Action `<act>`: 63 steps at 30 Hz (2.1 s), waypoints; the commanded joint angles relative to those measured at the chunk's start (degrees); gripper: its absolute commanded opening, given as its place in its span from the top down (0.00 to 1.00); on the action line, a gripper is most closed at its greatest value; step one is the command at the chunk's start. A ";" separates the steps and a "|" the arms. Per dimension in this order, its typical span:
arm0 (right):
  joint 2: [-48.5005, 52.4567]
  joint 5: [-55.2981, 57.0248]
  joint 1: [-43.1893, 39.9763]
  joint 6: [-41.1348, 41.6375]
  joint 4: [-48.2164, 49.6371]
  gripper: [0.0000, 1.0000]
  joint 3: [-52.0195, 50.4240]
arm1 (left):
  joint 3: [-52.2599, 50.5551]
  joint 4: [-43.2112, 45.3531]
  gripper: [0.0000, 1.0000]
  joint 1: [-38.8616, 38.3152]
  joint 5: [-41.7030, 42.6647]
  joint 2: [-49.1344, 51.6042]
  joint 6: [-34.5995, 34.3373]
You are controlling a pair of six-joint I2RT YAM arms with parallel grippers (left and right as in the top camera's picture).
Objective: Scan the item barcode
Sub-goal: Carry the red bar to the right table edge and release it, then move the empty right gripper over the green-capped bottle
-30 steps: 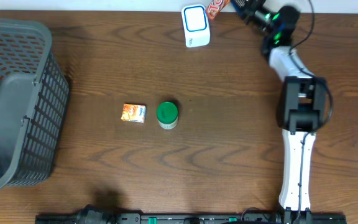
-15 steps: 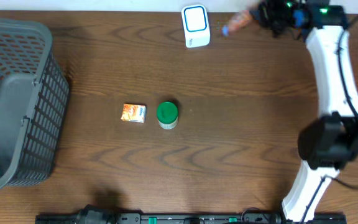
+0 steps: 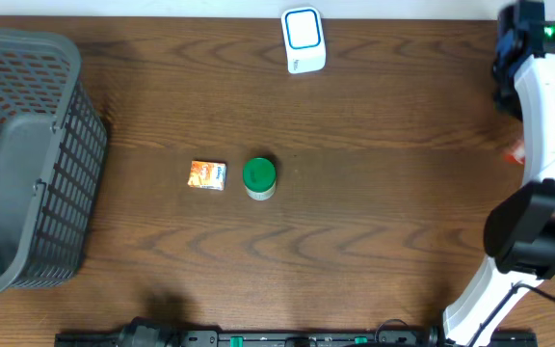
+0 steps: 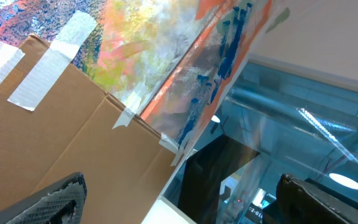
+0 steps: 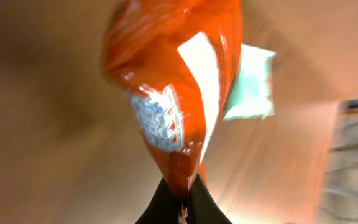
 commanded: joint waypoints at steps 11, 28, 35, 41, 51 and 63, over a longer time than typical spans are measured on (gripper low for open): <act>5.95 6.25 -13.35 -19.56 27.78 0.93 -27.39 | -0.02 0.24 0.02 0.02 -0.35 -0.44 1.01; 2.84 -85.05 -5.88 -28.11 5.35 0.01 4.13 | -0.02 0.24 0.02 0.02 -0.37 -0.44 1.01; 2.89 -96.78 5.22 -9.14 -4.11 0.01 2.73 | -0.02 0.24 0.02 0.02 -0.35 -0.44 1.01; 2.89 -73.53 19.82 22.95 -10.56 0.01 2.73 | -0.02 0.24 0.02 0.02 -0.35 -0.44 1.01; 3.30 -58.21 39.71 60.76 -1.75 0.01 2.73 | -0.02 0.24 0.02 0.02 -0.37 -0.44 1.01; 7.45 -46.66 49.90 74.40 3.34 0.01 2.69 | -0.02 0.24 0.02 0.02 -0.37 -0.44 1.01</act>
